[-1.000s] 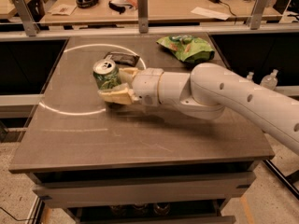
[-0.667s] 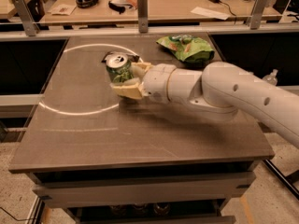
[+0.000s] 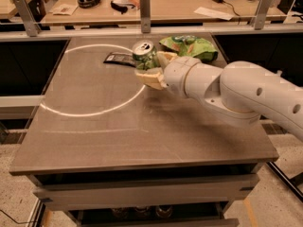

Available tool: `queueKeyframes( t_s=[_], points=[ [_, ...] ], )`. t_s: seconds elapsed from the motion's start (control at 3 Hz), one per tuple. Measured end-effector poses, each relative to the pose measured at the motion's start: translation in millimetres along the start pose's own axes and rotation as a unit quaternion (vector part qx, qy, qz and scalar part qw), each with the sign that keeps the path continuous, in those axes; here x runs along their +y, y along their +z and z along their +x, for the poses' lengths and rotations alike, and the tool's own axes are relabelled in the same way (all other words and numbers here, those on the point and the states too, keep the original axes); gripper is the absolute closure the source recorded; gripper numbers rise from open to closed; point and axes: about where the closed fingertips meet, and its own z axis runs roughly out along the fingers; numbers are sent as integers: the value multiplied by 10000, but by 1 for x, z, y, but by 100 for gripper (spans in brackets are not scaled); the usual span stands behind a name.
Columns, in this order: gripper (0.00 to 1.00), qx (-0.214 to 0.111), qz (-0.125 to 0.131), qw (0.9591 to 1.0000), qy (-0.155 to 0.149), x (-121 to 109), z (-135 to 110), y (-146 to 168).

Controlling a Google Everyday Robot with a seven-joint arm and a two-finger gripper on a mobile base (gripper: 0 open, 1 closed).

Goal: Move green can near rxbar chocolate

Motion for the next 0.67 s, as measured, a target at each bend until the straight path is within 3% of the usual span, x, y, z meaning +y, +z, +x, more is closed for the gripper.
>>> queueKeyframes(
  t_s=[0.33, 0.67],
  points=[
    [100, 112, 360, 9993, 6, -26, 2, -1],
    [100, 168, 471, 9986, 146, -38, 10, 13]
  ],
)
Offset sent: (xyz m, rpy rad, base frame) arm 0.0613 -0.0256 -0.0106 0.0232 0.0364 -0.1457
